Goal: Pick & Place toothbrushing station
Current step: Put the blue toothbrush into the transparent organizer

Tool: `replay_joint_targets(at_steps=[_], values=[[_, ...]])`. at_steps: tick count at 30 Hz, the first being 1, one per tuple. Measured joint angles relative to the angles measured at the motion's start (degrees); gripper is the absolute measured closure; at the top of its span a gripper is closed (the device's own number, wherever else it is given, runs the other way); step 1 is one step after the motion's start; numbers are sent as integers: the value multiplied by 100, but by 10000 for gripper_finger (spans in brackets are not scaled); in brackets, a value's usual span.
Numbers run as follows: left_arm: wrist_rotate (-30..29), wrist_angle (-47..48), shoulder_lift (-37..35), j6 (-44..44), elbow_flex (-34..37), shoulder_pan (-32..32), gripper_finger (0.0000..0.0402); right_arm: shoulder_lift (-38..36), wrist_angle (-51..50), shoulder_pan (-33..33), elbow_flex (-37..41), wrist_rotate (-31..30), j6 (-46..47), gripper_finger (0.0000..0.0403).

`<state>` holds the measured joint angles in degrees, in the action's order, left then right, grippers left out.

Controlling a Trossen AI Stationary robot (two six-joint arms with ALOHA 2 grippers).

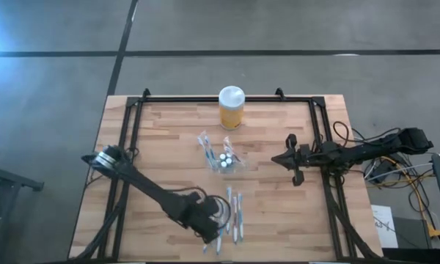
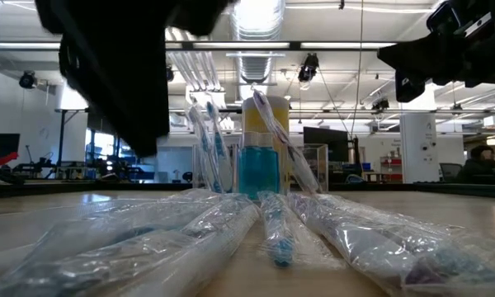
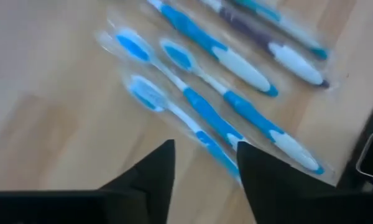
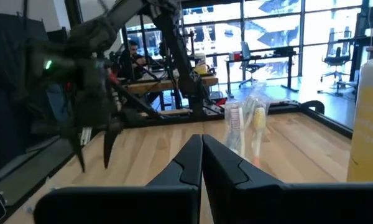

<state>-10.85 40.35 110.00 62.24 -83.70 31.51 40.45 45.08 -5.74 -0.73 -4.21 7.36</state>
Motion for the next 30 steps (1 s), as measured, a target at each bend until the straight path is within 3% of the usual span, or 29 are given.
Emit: replay_joint_targets(at_steps=[5,11,14,22,30], values=[[342,189,697,80,-550,-2,192,21,-40,0,0,17,24,394],[499,729,1239,85,-1098,0,192,14,-141,0,0,17,168,394],[487,1429,1405,99,-1280,-2,193,14,-152,0,0,17,231,394],[364,2540,1269,19,-1252,37,193,25,-168,0,0,20,277,394],[279,2525,1053,-255,-1259,37,193,25,-184,0,0,22,303,394]])
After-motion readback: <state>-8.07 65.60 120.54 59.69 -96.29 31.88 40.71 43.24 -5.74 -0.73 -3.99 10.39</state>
